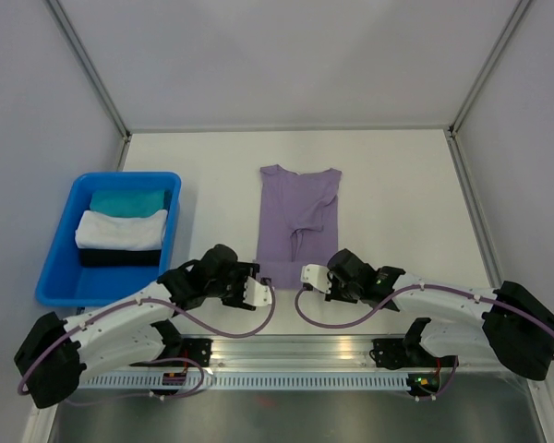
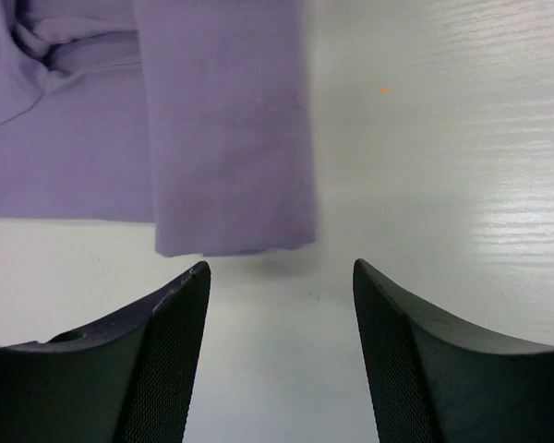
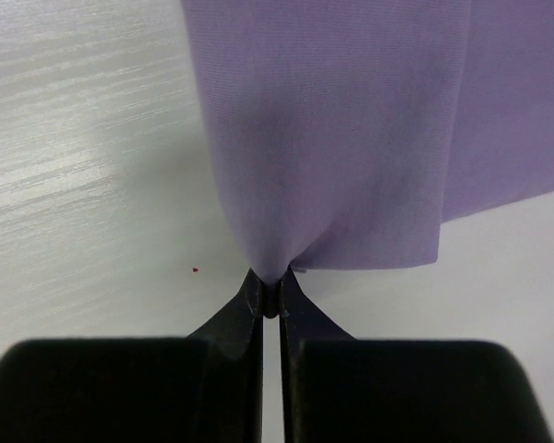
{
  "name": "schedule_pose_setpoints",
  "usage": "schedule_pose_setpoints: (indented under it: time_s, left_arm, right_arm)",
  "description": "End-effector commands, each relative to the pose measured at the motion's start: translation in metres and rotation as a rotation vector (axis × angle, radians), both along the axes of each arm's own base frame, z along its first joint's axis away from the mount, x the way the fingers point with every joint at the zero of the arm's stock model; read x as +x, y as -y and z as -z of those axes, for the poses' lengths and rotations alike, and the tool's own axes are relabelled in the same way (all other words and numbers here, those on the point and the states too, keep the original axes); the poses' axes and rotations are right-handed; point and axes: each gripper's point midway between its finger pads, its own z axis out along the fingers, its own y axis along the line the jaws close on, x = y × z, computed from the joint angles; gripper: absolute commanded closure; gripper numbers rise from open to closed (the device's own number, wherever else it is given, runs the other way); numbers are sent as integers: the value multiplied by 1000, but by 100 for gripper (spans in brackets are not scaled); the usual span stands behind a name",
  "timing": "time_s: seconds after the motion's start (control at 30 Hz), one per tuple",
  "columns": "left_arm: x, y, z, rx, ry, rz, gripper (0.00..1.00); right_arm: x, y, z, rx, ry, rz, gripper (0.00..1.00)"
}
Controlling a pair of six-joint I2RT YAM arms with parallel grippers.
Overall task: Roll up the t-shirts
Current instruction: Roll the tshirt
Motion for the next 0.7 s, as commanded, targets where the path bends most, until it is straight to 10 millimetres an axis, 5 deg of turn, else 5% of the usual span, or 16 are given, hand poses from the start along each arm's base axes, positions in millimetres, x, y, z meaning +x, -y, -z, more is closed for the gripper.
schedule_pose_setpoints:
  time_s: [0.0, 0.07, 0.43, 0.67]
  left_arm:
    - [0, 13, 17, -3, 7, 25, 31]
    - [6, 9, 33, 52, 21, 1, 31]
    - [15, 21, 44, 57, 54, 8, 38]
    - [12, 15, 50, 111, -11, -17, 97]
  right_arm:
    - [-2, -8, -3, 14, -23, -15, 100]
    - [-1, -7, -4, 11, -24, -6, 100]
    - [-4, -6, -4, 14, -33, -13, 100]
    - [-11, -8, -9, 33, -85, -26, 100]
